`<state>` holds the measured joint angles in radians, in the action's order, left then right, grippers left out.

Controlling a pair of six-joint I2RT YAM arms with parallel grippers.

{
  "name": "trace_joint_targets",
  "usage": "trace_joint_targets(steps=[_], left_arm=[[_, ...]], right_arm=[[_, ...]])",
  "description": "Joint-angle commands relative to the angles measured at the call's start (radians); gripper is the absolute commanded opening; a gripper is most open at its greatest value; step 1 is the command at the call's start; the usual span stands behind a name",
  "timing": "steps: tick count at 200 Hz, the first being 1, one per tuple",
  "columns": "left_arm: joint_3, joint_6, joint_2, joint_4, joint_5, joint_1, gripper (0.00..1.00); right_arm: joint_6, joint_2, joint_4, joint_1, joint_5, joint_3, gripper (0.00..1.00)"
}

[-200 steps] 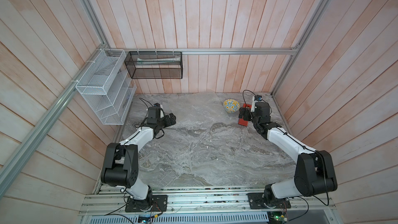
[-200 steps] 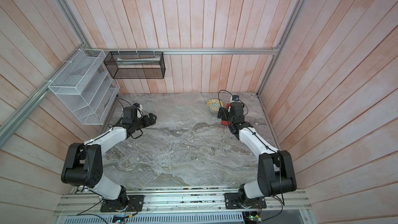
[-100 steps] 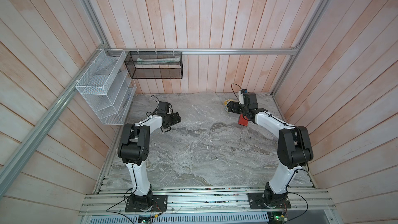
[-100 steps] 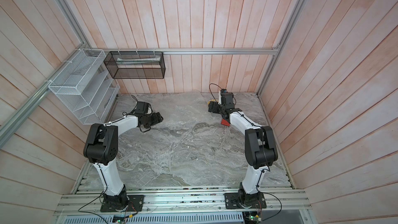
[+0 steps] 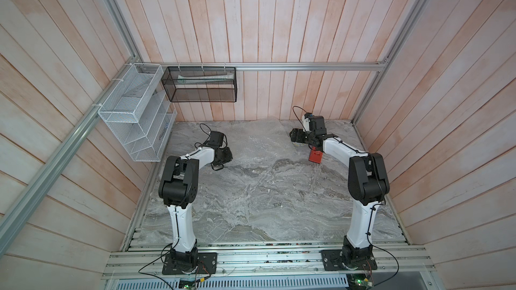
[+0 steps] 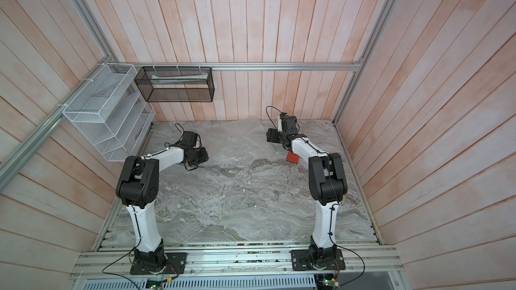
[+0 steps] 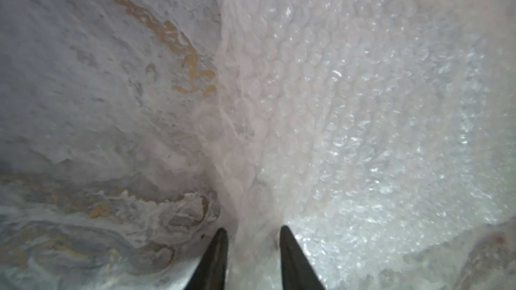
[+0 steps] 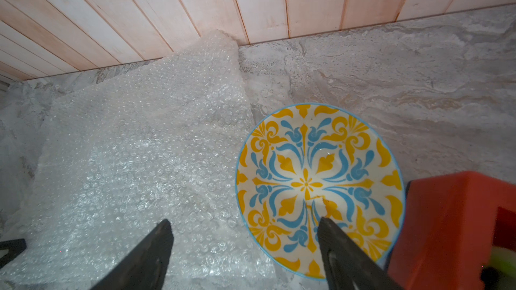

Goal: Wrap bowls in bubble wrap
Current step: Move the bubble wrap to the center of the board.

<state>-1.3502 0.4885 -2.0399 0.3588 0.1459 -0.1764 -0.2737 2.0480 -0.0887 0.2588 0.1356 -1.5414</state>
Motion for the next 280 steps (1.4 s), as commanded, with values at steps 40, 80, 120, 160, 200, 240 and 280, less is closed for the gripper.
trace_joint_targets(steps=[40, 80, 120, 160, 200, 240, 280], left_arm=[[0.084, -0.007, 0.038, 0.106, -0.033, 0.029, 0.05], [0.24, 0.0, 0.162, 0.156, 0.008, 0.037, 0.04], [0.404, 0.023, 0.303, 0.223, -0.017, 0.03, 0.04], [0.566, 0.07, 0.474, 0.255, -0.01, 0.009, 0.04], [0.61, 0.084, 0.524, 0.267, -0.007, -0.044, 0.04], [0.637, 0.102, 0.501, 0.251, -0.017, -0.095, 0.03], [0.65, 0.128, 0.5, 0.276, -0.062, -0.108, 0.04]], right_arm=[[0.093, 0.07, -0.084, 0.028, -0.058, -0.074, 0.81], [0.126, 0.069, -0.101, 0.03, -0.073, -0.082, 0.81], [0.176, 0.08, -0.149, 0.035, -0.08, -0.112, 0.81], [0.243, 0.11, -0.186, 0.058, -0.166, -0.146, 0.8], [0.288, 0.166, -0.225, 0.079, -0.215, -0.186, 0.76], [0.298, 0.216, -0.236, 0.092, -0.301, -0.223, 0.71], [0.339, 0.299, -0.305, 0.105, -0.407, -0.314, 0.62]])
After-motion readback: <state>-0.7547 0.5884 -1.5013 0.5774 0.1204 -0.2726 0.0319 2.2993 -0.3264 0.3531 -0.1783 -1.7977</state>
